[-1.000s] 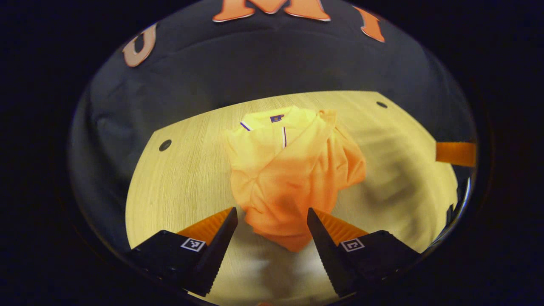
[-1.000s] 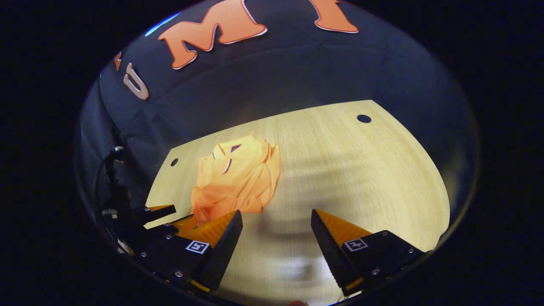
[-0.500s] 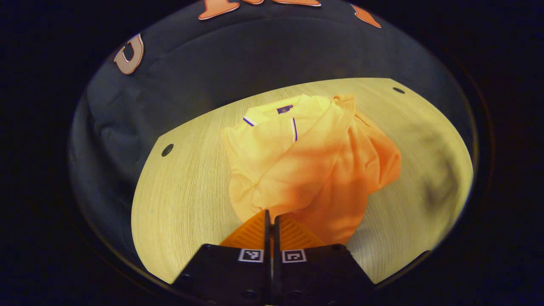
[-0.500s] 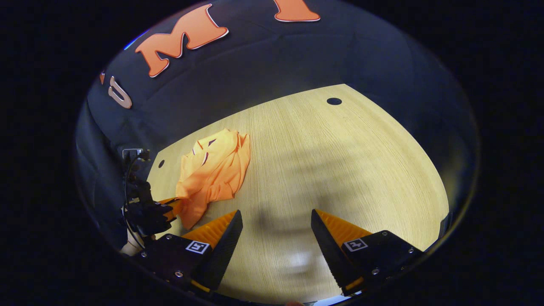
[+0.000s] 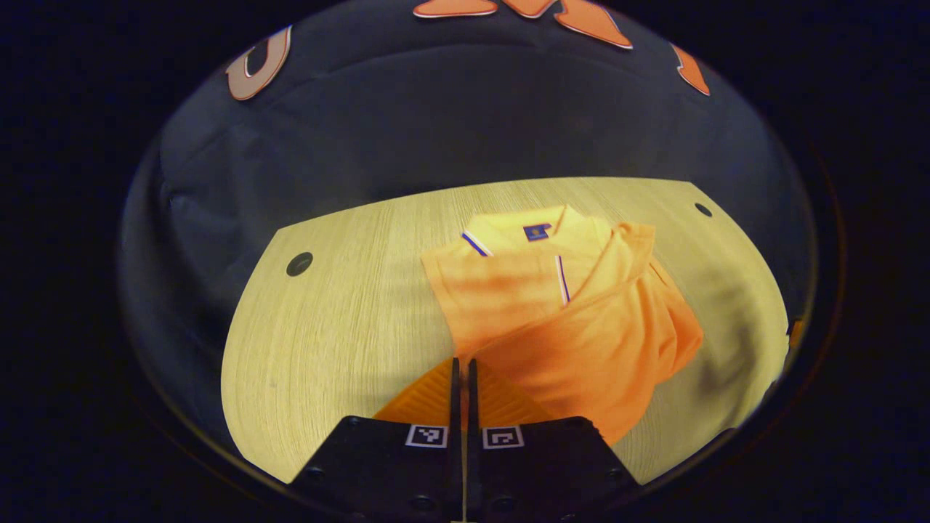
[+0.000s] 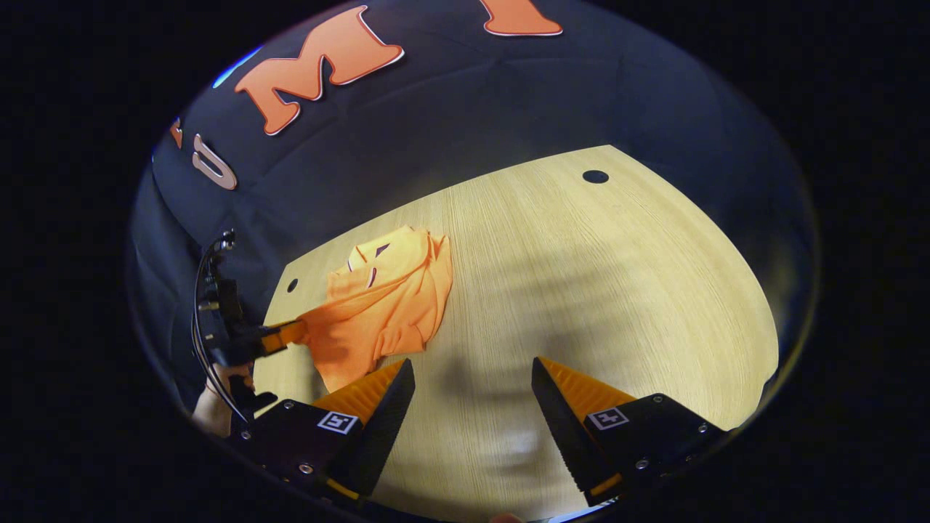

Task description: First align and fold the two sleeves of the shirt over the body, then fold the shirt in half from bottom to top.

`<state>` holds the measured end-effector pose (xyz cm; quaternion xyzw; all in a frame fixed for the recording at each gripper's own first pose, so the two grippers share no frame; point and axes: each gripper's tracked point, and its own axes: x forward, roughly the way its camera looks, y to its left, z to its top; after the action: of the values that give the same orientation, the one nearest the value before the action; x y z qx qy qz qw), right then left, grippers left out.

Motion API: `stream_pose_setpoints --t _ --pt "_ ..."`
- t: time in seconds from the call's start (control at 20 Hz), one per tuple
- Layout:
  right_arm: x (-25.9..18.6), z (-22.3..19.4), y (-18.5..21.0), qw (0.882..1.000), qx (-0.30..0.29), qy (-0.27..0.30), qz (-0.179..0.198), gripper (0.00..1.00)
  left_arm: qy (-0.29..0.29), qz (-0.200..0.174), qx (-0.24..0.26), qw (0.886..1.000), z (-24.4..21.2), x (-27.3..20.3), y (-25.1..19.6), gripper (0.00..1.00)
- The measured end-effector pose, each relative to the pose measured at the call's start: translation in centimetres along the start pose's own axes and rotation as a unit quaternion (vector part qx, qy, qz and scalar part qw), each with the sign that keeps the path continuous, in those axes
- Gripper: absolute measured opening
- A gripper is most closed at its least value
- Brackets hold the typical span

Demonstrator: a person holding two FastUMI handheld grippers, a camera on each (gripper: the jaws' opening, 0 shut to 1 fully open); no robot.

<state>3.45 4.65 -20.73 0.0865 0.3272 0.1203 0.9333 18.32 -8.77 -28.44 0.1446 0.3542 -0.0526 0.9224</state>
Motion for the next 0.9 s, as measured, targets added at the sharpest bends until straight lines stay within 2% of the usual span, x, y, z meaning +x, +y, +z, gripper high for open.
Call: stream_pose_setpoints --t 0.15,0.25,0.35,0.4,0.5,0.6,0.65,0.75,0.8,0.85,0.9 --pt "0.3 0.3 -0.2 1.000 -0.005 0.002 -0.006 0.99 -0.014 0.010 0.018 1.000 4.0 2.1 2.0 0.02" --pt "0.5 0.5 -0.2 1.000 -0.001 0.004 -0.007 0.99 -0.003 -0.025 0.003 1.000 4.3 2.2 0.9 0.02" --pt "0.7 0.8 0.5 1.000 0.002 0.004 0.005 0.99 0.020 -0.098 -0.023 0.995 1.9 0.8 -1.9 0.02" --pt "0.9 0.8 0.7 1.000 0.003 0.007 0.010 0.99 0.038 -0.116 -0.025 0.992 0.1 0.6 -2.6 0.02" --pt "1.4 1.0 0.8 1.000 0.004 0.009 0.013 0.99 0.075 -0.110 -0.022 0.991 -2.8 0.6 -2.5 0.02" --pt "1.9 1.0 0.7 1.000 0.004 0.007 0.009 0.99 0.098 -0.109 -0.038 0.989 -4.2 -0.1 -3.3 0.07" --pt "2.0 0.9 0.6 1.000 0.002 0.010 0.008 0.99 0.096 -0.117 -0.048 0.987 -4.3 -0.6 -3.5 0.23" --pt "2.0 0.5 0.4 1.000 0.000 0.016 0.008 0.99 0.113 -0.126 -0.070 0.983 -5.5 -1.2 -4.9 0.31" --pt "2.2 0.4 0.3 1.000 0.002 0.018 0.009 0.99 0.123 -0.123 -0.081 0.981 -5.9 -1.1 -5.1 0.65" --pt "2.2 0.4 0.2 1.000 0.006 0.019 0.010 0.99 0.131 -0.105 -0.088 0.982 -6.5 -1.1 -4.6 1.00" --pt "2.3 0.4 0.1 1.000 0.009 0.019 0.010 0.99 0.135 -0.078 -0.089 0.984 -6.3 0.0 -3.7 1.00"
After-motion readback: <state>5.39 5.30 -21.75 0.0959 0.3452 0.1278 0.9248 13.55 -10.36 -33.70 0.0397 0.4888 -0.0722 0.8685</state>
